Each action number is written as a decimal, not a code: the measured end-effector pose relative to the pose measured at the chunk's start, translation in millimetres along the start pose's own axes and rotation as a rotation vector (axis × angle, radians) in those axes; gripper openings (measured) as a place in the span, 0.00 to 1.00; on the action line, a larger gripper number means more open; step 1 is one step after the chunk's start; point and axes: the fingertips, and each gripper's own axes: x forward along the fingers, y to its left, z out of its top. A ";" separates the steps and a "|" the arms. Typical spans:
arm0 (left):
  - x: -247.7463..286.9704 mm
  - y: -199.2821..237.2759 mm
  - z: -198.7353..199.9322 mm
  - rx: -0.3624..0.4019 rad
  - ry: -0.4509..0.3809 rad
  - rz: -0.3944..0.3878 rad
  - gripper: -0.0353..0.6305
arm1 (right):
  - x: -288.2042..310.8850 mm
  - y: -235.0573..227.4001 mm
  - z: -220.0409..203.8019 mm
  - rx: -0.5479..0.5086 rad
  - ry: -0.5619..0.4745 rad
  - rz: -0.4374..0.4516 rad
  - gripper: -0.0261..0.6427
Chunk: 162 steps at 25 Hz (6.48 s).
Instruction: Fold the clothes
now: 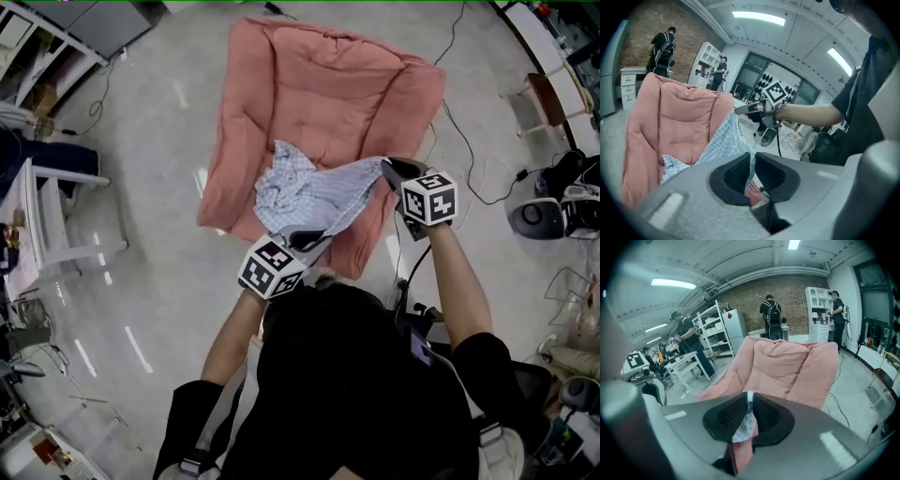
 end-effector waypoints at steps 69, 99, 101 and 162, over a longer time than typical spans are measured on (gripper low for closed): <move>117.4 67.7 -62.9 0.045 0.307 -0.075 0.36 | 42.0 -55.2 -130.1 0.008 0.206 -0.170 0.27; 107.2 377.9 -182.7 0.358 0.583 0.054 0.33 | 248.8 139.4 -226.6 0.435 0.190 -0.118 0.23; 121.8 389.5 -196.0 0.366 0.605 0.061 0.33 | 256.0 146.1 -240.1 0.449 0.195 -0.087 0.23; -274.3 451.9 -149.2 -0.164 0.073 0.368 0.09 | 384.3 352.0 -64.6 -0.052 0.084 0.267 0.17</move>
